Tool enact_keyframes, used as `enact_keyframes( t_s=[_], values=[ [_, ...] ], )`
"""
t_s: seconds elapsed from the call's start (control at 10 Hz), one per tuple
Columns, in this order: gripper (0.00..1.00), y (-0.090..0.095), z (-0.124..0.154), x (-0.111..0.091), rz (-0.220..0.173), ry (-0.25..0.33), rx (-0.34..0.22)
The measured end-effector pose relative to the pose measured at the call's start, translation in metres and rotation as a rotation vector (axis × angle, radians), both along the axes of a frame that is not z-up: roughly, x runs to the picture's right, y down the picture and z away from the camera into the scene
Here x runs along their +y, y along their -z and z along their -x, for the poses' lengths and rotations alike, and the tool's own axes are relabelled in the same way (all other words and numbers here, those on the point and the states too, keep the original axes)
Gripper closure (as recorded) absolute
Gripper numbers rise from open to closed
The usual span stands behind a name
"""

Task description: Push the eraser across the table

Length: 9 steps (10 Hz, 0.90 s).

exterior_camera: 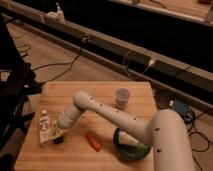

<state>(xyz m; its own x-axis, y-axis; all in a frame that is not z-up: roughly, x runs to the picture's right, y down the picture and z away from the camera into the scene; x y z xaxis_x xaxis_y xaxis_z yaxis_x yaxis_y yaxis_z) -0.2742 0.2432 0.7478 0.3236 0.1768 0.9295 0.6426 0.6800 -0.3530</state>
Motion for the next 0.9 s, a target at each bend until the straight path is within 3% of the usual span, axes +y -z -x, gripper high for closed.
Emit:
enact_keyframes(
  t_s=[0.3, 0.4, 0.6, 0.9],
  values=[
    [1.00, 0.012, 0.009, 0.014, -0.003, 0.023, -0.042],
    [1.00, 0.000, -0.002, 0.004, -0.040, 0.018, -0.005],
    [1.00, -0.031, -0.043, -0.024, -0.105, -0.007, 0.123],
    [1.00, -0.059, -0.102, -0.061, -0.155, -0.069, 0.299]
  ],
)
